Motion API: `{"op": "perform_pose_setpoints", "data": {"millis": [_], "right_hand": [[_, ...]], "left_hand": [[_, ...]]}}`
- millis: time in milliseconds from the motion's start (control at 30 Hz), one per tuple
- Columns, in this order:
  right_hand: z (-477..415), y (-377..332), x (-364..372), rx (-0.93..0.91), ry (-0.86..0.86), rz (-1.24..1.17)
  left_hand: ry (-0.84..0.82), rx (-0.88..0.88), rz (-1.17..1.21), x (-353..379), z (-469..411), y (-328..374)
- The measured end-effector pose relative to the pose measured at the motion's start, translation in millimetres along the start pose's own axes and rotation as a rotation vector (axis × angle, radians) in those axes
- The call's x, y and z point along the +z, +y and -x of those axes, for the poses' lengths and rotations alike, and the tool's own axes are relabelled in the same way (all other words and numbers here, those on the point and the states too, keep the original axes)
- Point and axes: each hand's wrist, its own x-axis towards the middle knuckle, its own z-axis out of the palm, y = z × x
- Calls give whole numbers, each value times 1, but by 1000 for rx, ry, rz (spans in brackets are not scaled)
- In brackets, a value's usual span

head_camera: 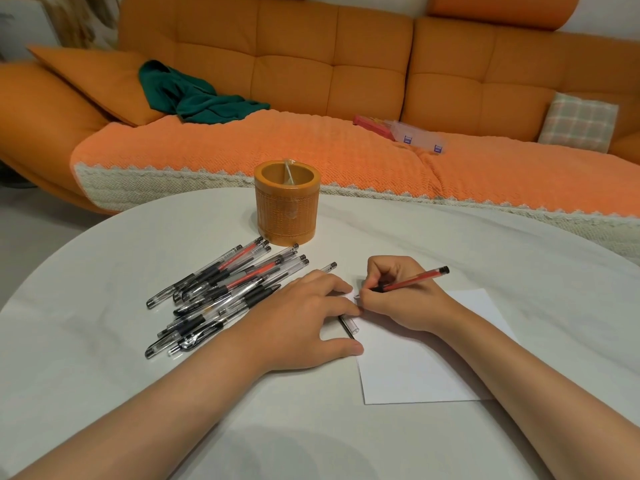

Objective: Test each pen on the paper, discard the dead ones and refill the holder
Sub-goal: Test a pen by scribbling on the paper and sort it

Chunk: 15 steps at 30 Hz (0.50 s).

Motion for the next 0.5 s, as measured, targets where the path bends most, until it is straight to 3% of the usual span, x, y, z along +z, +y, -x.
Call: {"op": "perform_pose_setpoints", "data": {"millis": [367, 500], "right_hand": [[0, 3, 1, -15, 26, 18], [0, 7, -4, -10, 216, -221]], "left_hand": [[3, 3, 2, -1, -1, 1], [-20, -17, 28, -4, -2, 1]]}}
